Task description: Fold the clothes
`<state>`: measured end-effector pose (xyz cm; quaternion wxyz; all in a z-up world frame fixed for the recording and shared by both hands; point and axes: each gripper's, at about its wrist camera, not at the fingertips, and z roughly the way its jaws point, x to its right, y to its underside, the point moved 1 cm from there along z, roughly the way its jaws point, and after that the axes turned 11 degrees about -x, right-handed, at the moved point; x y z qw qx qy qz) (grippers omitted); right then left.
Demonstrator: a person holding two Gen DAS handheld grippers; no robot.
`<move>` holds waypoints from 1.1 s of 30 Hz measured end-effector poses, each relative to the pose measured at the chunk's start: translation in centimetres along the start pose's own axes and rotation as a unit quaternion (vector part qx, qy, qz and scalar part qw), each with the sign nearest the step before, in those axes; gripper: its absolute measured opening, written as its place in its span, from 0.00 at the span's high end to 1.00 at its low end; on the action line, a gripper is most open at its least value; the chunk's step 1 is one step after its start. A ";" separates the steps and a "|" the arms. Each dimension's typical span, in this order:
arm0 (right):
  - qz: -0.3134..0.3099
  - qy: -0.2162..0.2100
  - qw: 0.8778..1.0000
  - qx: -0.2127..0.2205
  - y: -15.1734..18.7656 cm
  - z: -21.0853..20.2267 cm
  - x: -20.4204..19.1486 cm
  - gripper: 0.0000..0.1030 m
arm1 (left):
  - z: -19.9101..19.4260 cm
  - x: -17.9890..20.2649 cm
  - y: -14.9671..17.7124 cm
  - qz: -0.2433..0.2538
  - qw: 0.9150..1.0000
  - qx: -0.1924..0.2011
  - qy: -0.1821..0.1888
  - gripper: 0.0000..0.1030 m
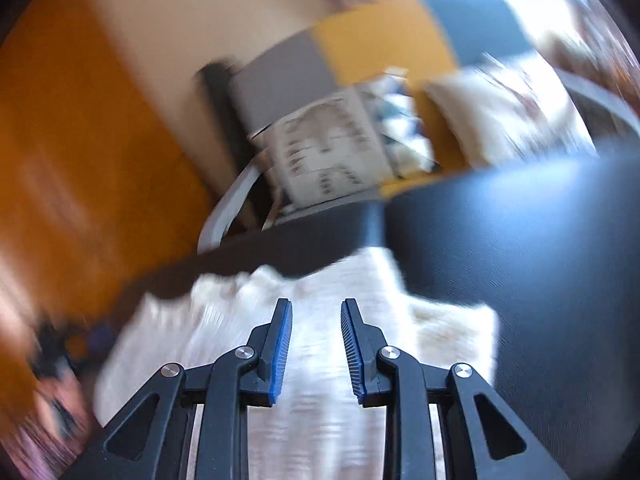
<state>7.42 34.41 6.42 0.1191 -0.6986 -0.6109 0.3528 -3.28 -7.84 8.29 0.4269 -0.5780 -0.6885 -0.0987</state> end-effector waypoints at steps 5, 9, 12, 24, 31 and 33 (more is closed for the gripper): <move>-0.098 0.040 0.990 -0.092 -1.7 5.3 -3.9 0.75 | 4.9 5.5 2.3 0.159 0.982 -0.049 -0.091 0.63; -0.073 0.058 0.991 -0.101 -1.4 6.6 -2.1 0.77 | 6.7 4.5 3.0 0.194 0.969 -0.031 -0.149 0.64; -0.041 0.036 0.996 -0.071 -1.1 6.6 0.0 0.83 | 6.4 3.3 3.0 0.182 0.974 -0.017 -0.135 0.64; -0.043 0.055 0.996 -0.050 -1.8 4.7 -2.6 0.76 | 5.0 4.6 5.5 0.215 0.964 0.017 -0.155 0.47; -0.098 -0.048 0.991 -0.083 -2.1 5.7 -10.2 0.74 | 2.6 4.4 6.0 0.199 0.962 0.083 -0.166 0.38; -0.152 -0.057 0.981 -0.106 -1.5 7.1 -13.2 0.76 | 1.6 3.5 5.8 0.172 0.966 0.106 -0.159 0.38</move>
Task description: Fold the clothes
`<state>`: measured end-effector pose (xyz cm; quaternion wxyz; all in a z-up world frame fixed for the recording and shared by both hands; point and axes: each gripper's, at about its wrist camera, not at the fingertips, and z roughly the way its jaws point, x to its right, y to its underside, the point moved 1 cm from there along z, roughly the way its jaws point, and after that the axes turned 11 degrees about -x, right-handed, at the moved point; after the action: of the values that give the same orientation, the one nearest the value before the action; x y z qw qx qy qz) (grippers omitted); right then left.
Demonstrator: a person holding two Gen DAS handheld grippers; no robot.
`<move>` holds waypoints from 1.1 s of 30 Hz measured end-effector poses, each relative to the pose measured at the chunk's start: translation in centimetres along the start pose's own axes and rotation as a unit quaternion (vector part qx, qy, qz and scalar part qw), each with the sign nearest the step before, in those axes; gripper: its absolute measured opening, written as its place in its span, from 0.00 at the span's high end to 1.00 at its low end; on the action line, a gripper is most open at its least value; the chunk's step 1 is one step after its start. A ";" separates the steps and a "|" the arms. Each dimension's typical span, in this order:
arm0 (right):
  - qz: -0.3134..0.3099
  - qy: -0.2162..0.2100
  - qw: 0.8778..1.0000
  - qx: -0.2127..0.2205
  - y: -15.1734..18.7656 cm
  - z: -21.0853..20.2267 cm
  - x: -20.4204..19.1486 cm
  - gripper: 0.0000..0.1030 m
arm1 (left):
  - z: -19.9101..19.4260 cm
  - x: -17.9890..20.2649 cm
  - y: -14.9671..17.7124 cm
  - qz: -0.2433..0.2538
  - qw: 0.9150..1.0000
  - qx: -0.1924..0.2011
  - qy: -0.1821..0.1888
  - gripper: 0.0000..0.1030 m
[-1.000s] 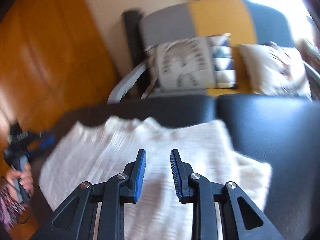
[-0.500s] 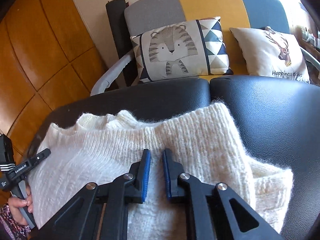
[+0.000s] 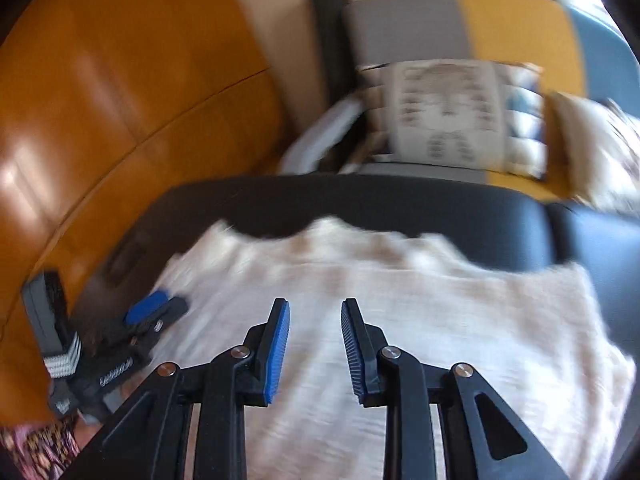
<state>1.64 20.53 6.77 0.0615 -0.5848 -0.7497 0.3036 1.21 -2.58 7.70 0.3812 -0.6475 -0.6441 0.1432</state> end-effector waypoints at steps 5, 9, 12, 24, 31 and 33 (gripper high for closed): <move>-0.060 0.025 0.996 -0.065 -1.4 4.7 -4.0 0.84 | 0.2 -2.2 -0.1 -0.055 0.998 0.003 0.010 0.38; -0.031 0.048 0.993 -0.100 -2.9 8.0 -3.9 0.75 | 0.6 -2.1 -0.1 -0.052 0.999 -0.004 0.012 0.38; -0.053 0.079 0.991 -0.094 -3.6 9.3 -4.3 0.77 | 0.5 -2.1 0.0 -0.048 0.999 0.000 0.015 0.38; -0.040 0.111 0.992 -0.054 -6.5 12.1 -3.6 0.89 | 1.2 -1.6 0.5 -0.041 0.999 -0.011 0.012 0.37; 0.010 0.058 0.998 -0.005 -5.5 9.0 -2.5 0.82 | 1.6 -1.6 0.2 -0.031 0.999 -0.018 0.005 0.35; 0.019 0.064 0.997 0.026 -4.0 6.3 -2.4 0.81 | 1.7 -1.6 0.0 -0.028 0.999 -0.020 0.001 0.35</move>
<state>-3.78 15.37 4.41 0.1189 -0.6157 -0.7244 0.2863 -0.13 -3.50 6.03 0.3726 -0.6368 -0.6644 0.1192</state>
